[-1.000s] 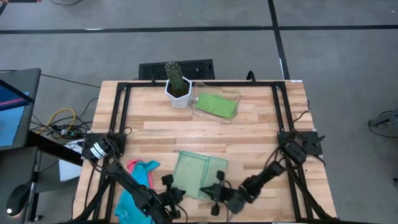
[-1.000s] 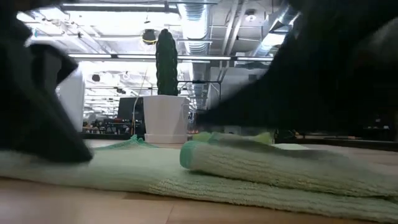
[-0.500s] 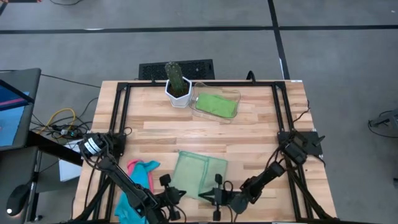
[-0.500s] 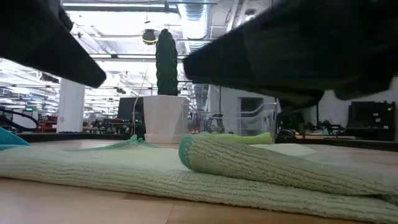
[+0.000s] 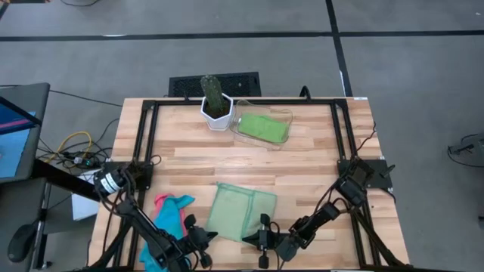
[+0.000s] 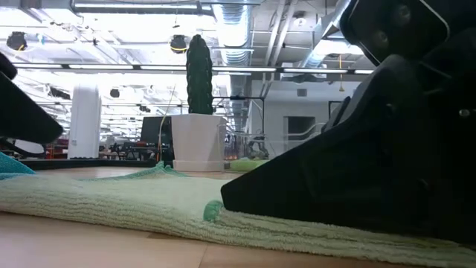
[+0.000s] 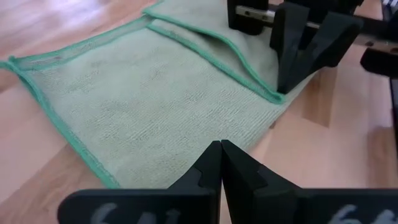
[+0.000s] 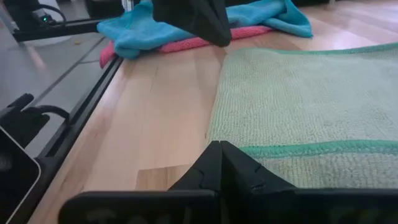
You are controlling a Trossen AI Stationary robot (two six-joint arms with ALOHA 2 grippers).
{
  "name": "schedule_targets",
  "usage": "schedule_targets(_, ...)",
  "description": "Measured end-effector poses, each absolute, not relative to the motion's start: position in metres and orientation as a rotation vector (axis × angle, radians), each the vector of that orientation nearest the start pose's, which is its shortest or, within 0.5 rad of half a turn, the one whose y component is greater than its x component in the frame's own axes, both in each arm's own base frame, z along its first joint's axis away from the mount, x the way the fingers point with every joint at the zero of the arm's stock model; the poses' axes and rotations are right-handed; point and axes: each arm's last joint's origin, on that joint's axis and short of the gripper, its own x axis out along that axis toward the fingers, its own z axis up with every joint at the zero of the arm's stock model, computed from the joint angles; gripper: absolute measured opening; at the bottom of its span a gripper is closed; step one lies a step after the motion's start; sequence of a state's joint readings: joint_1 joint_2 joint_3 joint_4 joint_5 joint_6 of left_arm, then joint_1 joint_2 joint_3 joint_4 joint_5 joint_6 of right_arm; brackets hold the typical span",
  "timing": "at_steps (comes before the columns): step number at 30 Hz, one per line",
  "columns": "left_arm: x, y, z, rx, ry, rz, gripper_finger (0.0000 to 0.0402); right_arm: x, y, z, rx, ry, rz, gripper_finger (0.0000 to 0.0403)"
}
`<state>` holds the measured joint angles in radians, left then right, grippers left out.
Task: Fold microfiber towels
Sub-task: Fold the light green towel
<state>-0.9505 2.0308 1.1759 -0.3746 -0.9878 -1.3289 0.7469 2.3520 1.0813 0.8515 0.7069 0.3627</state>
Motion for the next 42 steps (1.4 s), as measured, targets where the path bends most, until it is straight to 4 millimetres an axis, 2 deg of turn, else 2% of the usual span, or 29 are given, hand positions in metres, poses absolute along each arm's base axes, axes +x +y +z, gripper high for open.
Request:
schedule_targets(5,0.231,-0.284,0.113,-0.292,0.527,0.478,0.0002,0.319,0.270,0.040,0.083,0.316,-0.013,0.0022)
schedule_targets(8,0.229,-0.280,0.113,-0.262,0.535,0.500,0.0017,0.319,0.270,0.039,0.083,0.315,-0.013,0.0020)
schedule_targets(15,0.227,-0.279,0.113,0.022,0.570,0.439,0.0107,0.319,0.270,0.039,0.082,0.317,-0.012,0.0030)
schedule_targets(19,0.226,-0.270,0.103,-0.020,0.571,0.461,0.0144,0.319,0.270,0.039,0.082,0.318,-0.011,0.0025)
schedule_targets(24,0.213,-0.258,0.074,-0.186,0.543,0.411,0.0136,0.319,0.269,0.039,0.082,0.320,-0.011,0.0020)
schedule_targets(30,0.201,-0.251,0.065,-0.212,0.533,0.406,0.0115,0.320,0.269,0.039,0.082,0.322,-0.014,0.0030)
schedule_targets(34,0.202,-0.252,0.075,-0.178,0.550,0.386,0.0109,0.320,0.269,0.039,0.085,0.320,-0.019,0.0030)
schedule_targets(39,0.208,-0.261,0.119,-0.126,0.505,0.300,0.0110,0.319,0.269,0.038,0.089,0.320,-0.021,0.0022)
schedule_targets(42,0.205,-0.262,0.123,-0.067,0.553,0.246,0.0121,0.320,0.268,0.039,0.089,0.320,-0.022,0.0022)
